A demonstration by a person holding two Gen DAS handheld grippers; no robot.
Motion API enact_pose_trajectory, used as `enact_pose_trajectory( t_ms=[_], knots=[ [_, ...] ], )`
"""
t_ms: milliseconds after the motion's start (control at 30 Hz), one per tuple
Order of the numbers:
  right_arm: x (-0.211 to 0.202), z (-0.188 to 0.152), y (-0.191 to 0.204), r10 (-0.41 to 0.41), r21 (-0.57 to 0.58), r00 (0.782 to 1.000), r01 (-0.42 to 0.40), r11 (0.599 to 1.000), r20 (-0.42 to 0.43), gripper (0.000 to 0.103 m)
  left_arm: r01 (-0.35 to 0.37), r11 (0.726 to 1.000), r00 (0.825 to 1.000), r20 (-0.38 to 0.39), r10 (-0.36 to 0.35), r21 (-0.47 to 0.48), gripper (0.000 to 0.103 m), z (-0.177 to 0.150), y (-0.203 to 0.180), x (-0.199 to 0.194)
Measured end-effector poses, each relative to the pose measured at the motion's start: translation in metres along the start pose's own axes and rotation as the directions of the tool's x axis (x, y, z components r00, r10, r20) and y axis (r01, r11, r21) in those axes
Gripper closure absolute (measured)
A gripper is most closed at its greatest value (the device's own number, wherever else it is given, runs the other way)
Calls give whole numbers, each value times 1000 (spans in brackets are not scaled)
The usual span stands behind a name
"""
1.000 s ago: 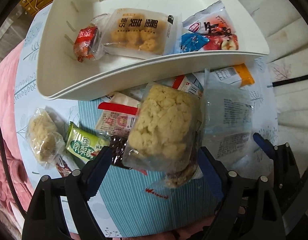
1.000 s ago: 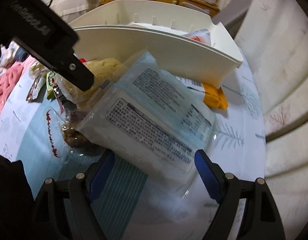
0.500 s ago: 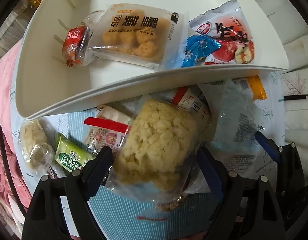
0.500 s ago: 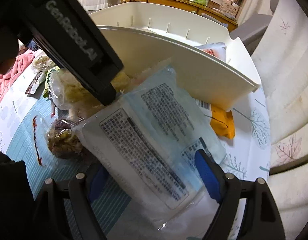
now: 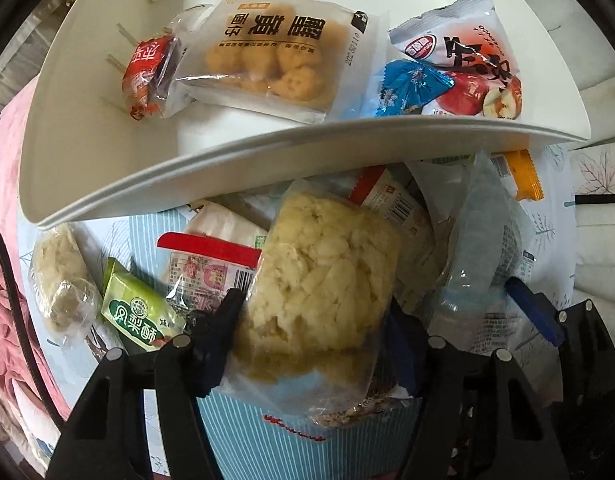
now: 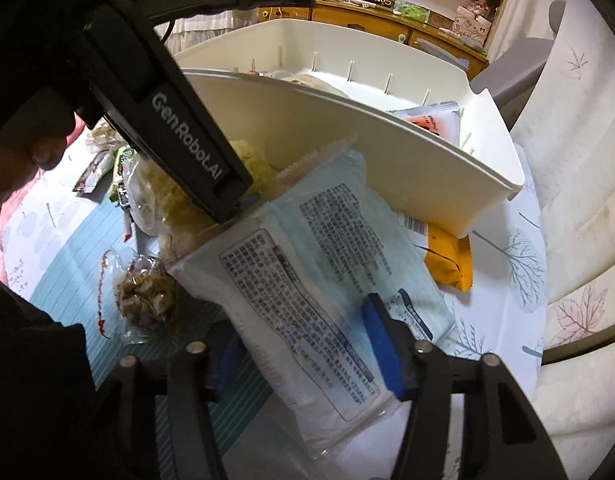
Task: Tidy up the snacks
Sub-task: 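Grasp the cracker bag with left tool while right tool grasps the white printed bag, then carry both bags over the white tray and open both tools to drop them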
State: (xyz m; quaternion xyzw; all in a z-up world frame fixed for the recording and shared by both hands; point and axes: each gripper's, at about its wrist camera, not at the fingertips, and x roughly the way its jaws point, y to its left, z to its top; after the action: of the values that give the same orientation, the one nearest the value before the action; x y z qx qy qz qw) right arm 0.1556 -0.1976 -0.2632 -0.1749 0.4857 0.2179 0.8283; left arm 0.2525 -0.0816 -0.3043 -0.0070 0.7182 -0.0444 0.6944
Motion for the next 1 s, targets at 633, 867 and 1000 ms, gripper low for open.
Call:
enact_pose_trajectory(
  t_ms=[633,867,1000],
  knots=[
    [-44,8,-19,110,200,993,-117,973,44,93,61,998,998,13,-61,12,39,-40,21,-59],
    [-75,16,-21,184,254,975,-210,944,124,98,79,997,996,38,-79,8,39,-58,35,-95],
    [-92,25,-20,225,262,961,-261,929,161,99,89,996,994,66,-88,-5,39,-57,34,-124]
  ],
)
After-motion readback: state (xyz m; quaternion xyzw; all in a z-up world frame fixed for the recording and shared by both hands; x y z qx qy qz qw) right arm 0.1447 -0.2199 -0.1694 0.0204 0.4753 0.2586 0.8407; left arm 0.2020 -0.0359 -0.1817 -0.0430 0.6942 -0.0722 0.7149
